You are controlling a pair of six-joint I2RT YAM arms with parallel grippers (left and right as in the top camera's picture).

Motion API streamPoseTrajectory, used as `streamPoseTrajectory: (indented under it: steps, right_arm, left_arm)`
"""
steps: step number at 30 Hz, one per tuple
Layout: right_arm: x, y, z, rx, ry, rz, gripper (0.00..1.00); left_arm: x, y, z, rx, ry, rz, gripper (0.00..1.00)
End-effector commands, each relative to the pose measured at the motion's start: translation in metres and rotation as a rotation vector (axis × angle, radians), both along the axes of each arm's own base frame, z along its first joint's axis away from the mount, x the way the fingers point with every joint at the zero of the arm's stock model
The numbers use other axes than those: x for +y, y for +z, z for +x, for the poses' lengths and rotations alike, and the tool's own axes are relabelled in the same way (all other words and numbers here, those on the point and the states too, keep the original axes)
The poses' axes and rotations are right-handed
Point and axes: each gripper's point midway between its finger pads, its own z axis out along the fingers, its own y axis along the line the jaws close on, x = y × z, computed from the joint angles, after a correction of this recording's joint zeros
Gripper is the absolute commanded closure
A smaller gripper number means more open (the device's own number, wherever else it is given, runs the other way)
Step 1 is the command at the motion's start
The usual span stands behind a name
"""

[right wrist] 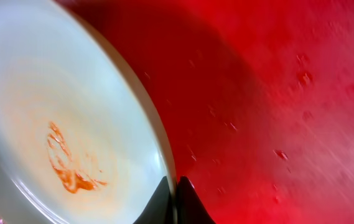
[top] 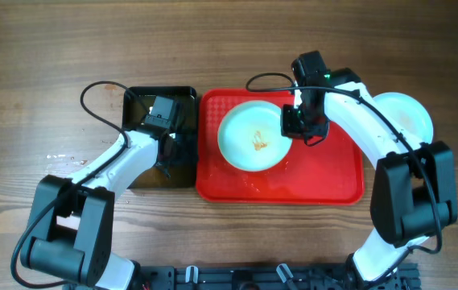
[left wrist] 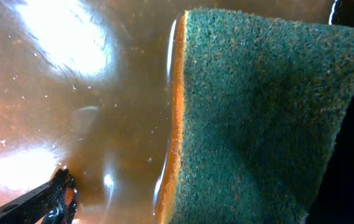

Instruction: Clean dirty plates on tray and stack at the side

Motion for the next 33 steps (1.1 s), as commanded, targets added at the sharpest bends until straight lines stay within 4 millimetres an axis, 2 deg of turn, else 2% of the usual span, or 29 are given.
streamPoseTrajectory:
  steps: [1,5,8,21,29,33]
  right_arm:
    - [-0.012,-0.004,-0.017,0.052,0.008,-0.061,0.96]
    - [-0.018,-0.022,-0.036,0.103,0.007,-0.076,0.96]
    - [-0.019,-0.030,-0.040,0.104,0.008,-0.076,0.96]
    - [-0.015,-0.030,-0.029,0.060,0.008,-0.062,0.96]
    - [-0.015,-0.030,-0.029,0.061,0.008,-0.062,0.96]
    - [-0.015,-0.031,-0.027,0.049,0.009,-0.060,0.96]
  left_arm:
    - [-0.013,0.003,-0.001,0.002,-0.022,-0.055,0.00]
    - [-0.013,0.003,-0.001,0.002,-0.022,-0.055,0.00]
    - [-0.013,0.003,-0.001,0.002,-0.022,-0.055,0.00]
    - [-0.013,0.003,-0.001,0.002,-0.022,-0.055,0.00]
    - [-0.013,0.003,-0.001,0.002,-0.022,-0.055,0.00]
    - [-0.019,0.008,0.017,-0.075,-0.024,-0.080,0.00]
